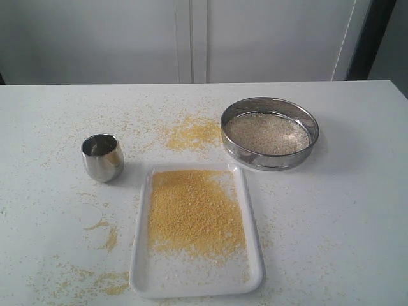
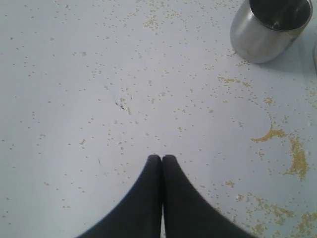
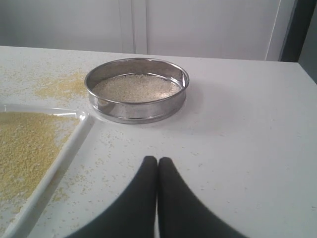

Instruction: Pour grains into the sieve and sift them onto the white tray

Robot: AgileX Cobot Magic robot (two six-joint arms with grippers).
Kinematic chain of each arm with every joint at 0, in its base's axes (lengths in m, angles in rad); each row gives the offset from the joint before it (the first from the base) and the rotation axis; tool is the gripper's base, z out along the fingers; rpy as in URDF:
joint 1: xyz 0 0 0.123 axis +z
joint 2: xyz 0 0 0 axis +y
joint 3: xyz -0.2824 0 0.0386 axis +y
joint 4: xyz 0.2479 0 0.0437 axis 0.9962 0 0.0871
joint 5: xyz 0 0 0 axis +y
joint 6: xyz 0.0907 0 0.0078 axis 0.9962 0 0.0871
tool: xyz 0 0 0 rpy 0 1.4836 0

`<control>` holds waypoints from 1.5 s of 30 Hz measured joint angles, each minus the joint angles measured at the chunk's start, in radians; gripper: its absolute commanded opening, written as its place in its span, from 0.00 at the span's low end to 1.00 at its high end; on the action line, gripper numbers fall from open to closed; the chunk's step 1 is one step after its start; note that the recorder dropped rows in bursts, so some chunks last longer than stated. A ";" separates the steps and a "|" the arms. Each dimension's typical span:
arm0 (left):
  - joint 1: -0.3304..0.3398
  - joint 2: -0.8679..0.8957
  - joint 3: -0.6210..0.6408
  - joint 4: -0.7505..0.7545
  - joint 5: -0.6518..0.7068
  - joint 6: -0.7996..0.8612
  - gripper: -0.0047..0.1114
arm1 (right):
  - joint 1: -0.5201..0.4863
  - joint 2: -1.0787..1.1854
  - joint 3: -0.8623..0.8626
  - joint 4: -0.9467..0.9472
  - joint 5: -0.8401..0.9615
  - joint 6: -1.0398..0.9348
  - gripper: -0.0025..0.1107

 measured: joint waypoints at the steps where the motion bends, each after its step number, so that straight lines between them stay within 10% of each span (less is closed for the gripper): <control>1: 0.000 0.000 0.000 0.000 0.000 0.000 0.05 | 0.000 0.000 0.000 -0.001 0.005 0.000 0.02; 33: 0.000 -0.017 0.002 0.000 0.000 0.000 0.05 | 0.000 0.000 0.000 -0.005 0.023 -0.011 0.02; 45: 0.005 -0.329 0.172 -0.051 -0.097 0.312 0.05 | 0.000 0.000 0.000 -0.005 0.023 -0.011 0.02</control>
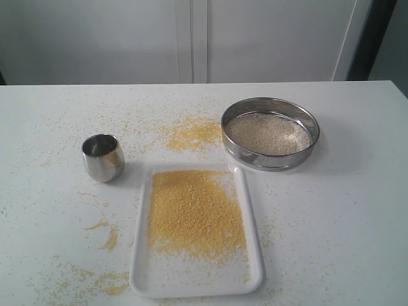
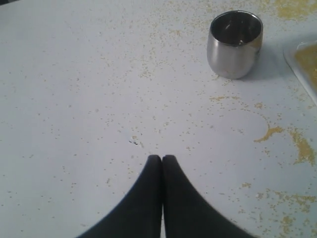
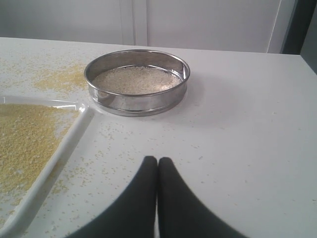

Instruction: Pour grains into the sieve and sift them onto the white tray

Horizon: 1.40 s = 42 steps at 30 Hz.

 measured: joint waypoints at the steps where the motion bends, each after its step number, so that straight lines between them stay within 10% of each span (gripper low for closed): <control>1: 0.002 -0.032 0.011 0.000 -0.002 0.004 0.05 | 0.000 0.000 0.000 0.000 0.000 0.000 0.02; 19: 0.122 -0.462 0.201 -0.019 0.009 -0.051 0.05 | 0.000 0.000 0.000 0.000 0.000 0.000 0.02; 42: 0.131 -0.557 0.404 -0.052 -0.061 -0.088 0.05 | 0.000 0.000 0.000 0.000 0.000 0.000 0.02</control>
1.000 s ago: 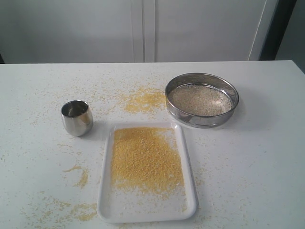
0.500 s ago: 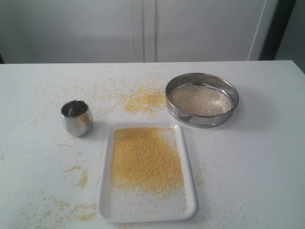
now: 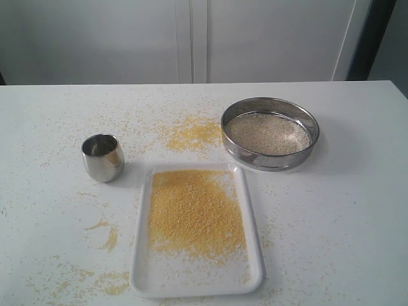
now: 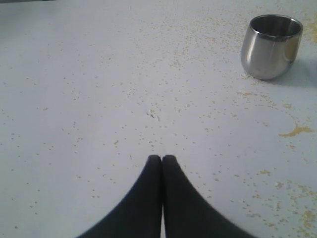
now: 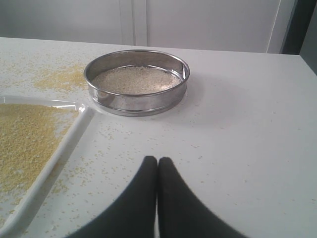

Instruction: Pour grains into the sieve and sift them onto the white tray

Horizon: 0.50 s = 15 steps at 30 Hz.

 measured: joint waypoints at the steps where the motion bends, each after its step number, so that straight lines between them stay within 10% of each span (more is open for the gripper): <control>1: 0.000 0.000 0.003 0.000 0.000 0.000 0.05 | 0.000 0.000 0.000 0.000 0.000 0.000 0.02; 15: 0.000 0.000 0.016 -0.015 -0.015 0.017 0.05 | 0.000 0.000 0.000 0.000 0.000 0.000 0.02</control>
